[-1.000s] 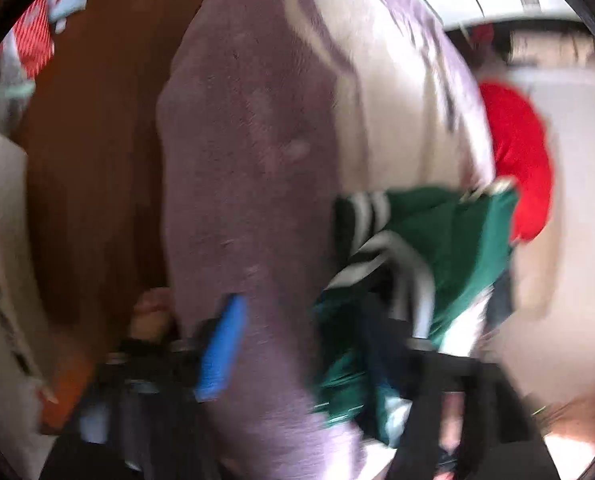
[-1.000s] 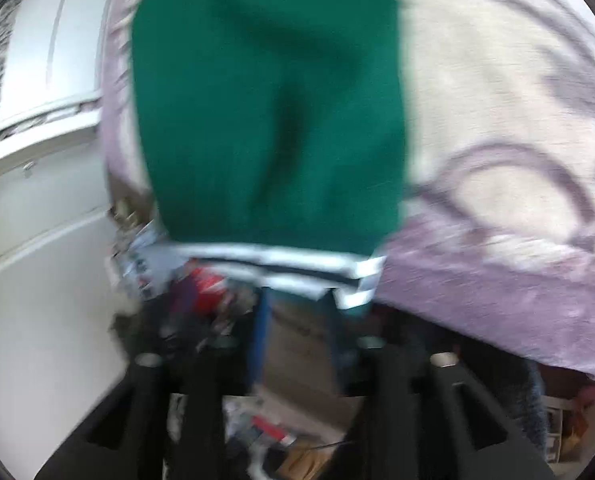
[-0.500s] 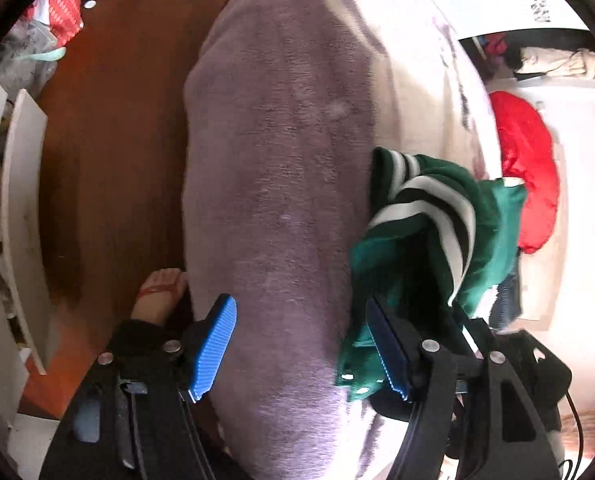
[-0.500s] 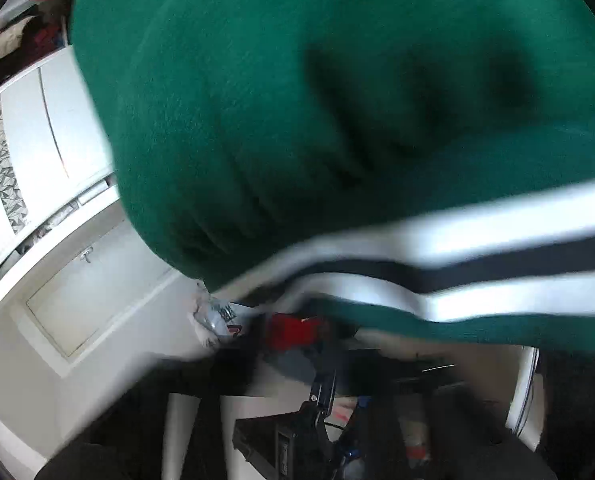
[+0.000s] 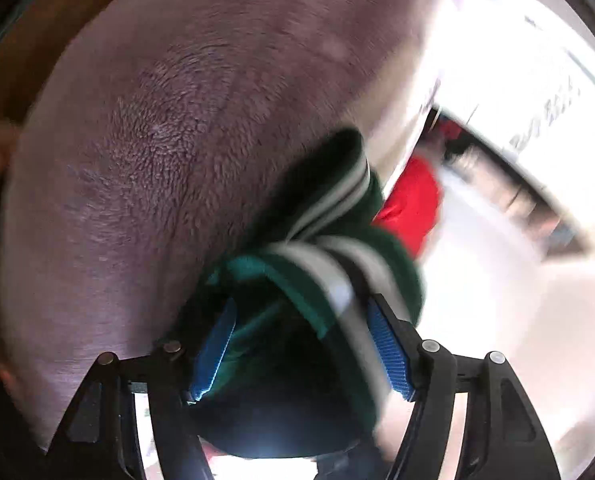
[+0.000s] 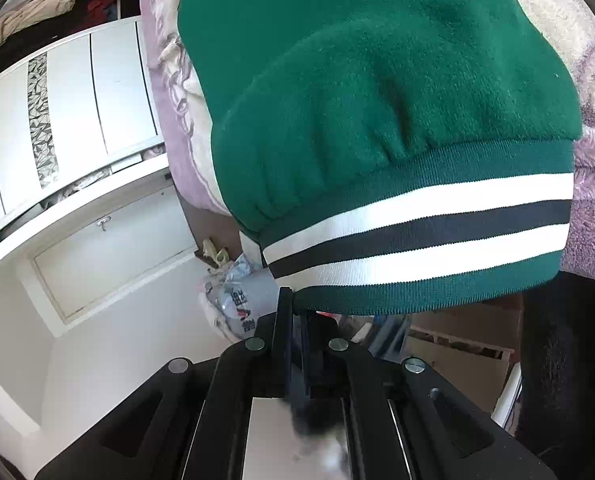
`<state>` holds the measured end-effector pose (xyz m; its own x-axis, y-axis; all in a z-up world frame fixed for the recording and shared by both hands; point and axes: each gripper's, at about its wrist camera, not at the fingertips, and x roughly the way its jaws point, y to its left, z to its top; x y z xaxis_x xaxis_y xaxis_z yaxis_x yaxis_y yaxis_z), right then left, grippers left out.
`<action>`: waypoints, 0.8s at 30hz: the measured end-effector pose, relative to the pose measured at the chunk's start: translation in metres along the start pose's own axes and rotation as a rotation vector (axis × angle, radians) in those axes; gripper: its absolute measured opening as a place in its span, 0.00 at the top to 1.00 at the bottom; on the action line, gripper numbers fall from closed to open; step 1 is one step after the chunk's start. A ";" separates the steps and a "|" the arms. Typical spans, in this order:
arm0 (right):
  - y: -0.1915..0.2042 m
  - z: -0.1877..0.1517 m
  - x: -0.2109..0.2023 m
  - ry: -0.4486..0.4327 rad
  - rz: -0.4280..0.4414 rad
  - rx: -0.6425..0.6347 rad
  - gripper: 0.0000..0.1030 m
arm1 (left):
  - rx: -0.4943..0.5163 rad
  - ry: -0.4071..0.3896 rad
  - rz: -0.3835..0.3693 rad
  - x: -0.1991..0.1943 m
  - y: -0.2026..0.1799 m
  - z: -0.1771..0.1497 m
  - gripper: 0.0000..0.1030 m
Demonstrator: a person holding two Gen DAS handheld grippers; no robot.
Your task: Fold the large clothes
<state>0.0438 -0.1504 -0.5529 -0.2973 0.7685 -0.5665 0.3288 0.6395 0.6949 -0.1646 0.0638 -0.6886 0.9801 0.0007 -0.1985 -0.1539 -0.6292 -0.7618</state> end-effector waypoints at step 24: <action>-0.037 0.029 -0.014 0.074 -0.153 -0.081 0.44 | 0.303 0.036 0.182 -0.012 -0.060 -0.024 0.32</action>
<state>0.0612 -0.1840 -0.5835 -0.4041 0.6567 -0.6368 0.2024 0.7431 0.6378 -0.1640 0.0829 -0.6262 0.9362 -0.1212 -0.3299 -0.3512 -0.3576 -0.8653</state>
